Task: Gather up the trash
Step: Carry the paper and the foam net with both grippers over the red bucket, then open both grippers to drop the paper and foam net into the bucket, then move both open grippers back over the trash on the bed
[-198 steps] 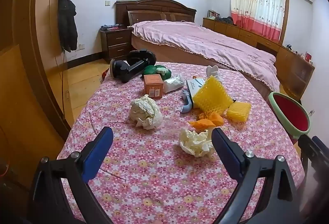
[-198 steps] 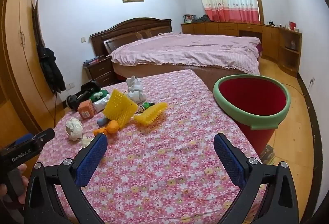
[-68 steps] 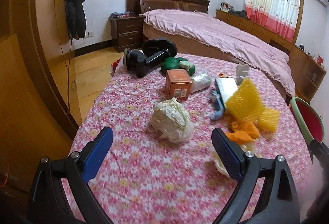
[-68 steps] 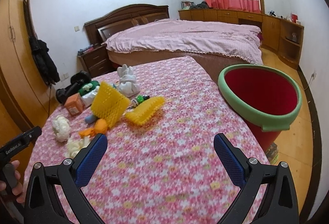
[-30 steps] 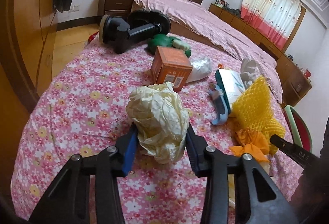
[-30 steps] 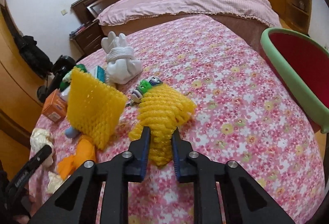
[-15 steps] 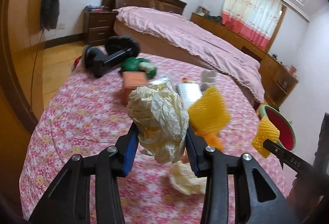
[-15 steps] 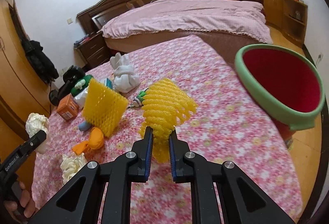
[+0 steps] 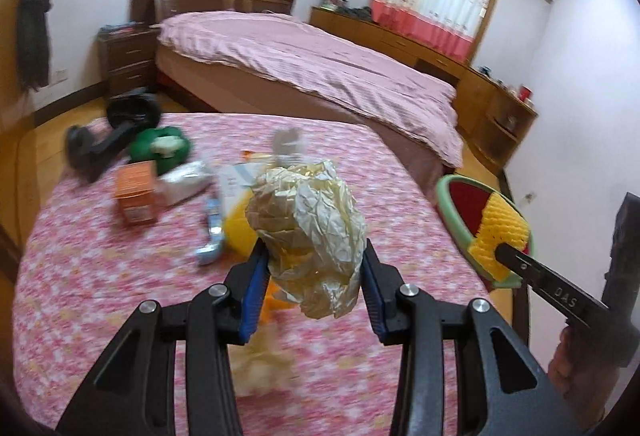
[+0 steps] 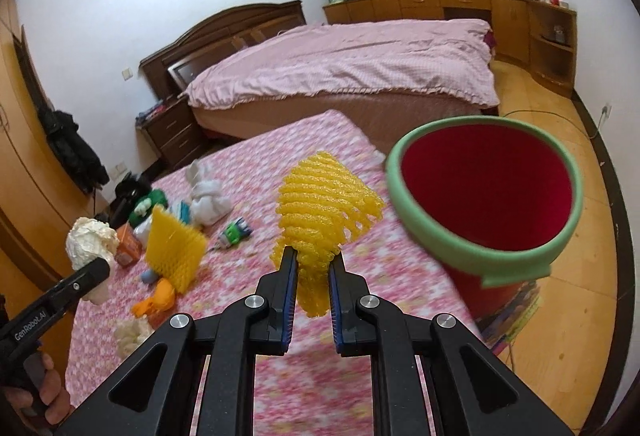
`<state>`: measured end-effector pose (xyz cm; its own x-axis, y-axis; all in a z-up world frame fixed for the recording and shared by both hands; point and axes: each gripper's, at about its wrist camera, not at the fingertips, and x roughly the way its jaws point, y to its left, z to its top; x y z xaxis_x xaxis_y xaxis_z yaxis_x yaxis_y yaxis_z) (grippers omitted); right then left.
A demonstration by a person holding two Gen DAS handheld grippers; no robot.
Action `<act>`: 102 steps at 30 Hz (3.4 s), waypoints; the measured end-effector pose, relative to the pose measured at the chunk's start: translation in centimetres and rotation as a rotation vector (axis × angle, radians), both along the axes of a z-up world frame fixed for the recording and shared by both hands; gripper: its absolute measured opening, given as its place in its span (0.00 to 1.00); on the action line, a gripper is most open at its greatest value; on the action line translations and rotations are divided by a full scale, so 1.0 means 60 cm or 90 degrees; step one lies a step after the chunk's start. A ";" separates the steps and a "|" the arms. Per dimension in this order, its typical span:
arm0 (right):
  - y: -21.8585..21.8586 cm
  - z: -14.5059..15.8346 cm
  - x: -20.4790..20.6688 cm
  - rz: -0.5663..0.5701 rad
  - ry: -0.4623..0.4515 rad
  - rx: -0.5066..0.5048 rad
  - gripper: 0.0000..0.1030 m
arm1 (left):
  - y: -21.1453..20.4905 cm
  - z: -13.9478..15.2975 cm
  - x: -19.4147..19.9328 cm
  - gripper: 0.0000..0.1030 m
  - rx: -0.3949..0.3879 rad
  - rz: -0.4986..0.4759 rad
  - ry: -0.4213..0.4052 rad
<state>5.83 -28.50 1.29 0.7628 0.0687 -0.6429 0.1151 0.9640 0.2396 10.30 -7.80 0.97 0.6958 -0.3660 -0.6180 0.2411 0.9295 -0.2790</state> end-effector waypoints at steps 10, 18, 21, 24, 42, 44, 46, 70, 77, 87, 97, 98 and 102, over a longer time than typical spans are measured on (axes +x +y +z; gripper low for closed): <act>-0.121 -0.005 0.007 -0.065 -0.006 0.005 0.14 | -0.163 0.006 0.040 0.42 0.029 -0.121 0.006; -0.202 -0.013 0.007 -0.118 0.001 0.008 0.14 | -0.280 -0.004 0.082 0.42 0.035 -0.203 0.011; -0.219 -0.017 0.005 -0.131 0.006 0.013 0.14 | -0.316 -0.007 0.089 0.42 0.034 -0.224 0.012; -0.236 -0.022 0.009 -0.143 0.012 0.014 0.14 | -0.351 -0.014 0.097 0.42 0.031 -0.249 0.019; -0.296 -0.062 0.022 -0.168 0.032 0.050 0.19 | -0.443 -0.043 0.126 0.64 0.096 -0.293 -0.020; -0.299 -0.061 0.022 -0.172 0.027 0.057 0.29 | -0.441 -0.044 0.128 0.64 0.092 -0.292 -0.013; -0.300 -0.059 0.020 -0.171 0.024 0.061 0.31 | -0.438 -0.045 0.130 0.64 0.091 -0.286 -0.009; -0.217 -0.006 -0.052 -0.140 -0.019 0.099 0.54 | -0.266 0.036 0.024 0.64 0.066 -0.188 -0.012; -0.168 -0.001 -0.070 -0.110 -0.010 0.100 0.58 | -0.186 0.040 -0.011 0.64 0.069 -0.125 -0.013; -0.102 -0.003 -0.097 -0.073 -0.006 0.097 0.58 | -0.056 0.022 -0.038 0.64 0.078 -0.032 0.020; -0.062 -0.016 -0.108 -0.053 0.009 0.099 0.58 | 0.028 -0.020 -0.052 0.64 0.091 0.038 0.050; -0.057 -0.017 -0.105 -0.051 0.013 0.099 0.59 | 0.033 -0.026 -0.052 0.64 0.095 0.044 0.053; -0.041 -0.024 -0.093 -0.039 0.026 0.091 0.59 | 0.053 -0.055 -0.041 0.64 0.104 0.066 0.076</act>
<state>0.27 -30.94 -0.17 0.7417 0.1157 -0.6606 0.1847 0.9117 0.3671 7.83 -4.62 -2.32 0.6433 -0.1842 -0.7431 0.1158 0.9829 -0.1433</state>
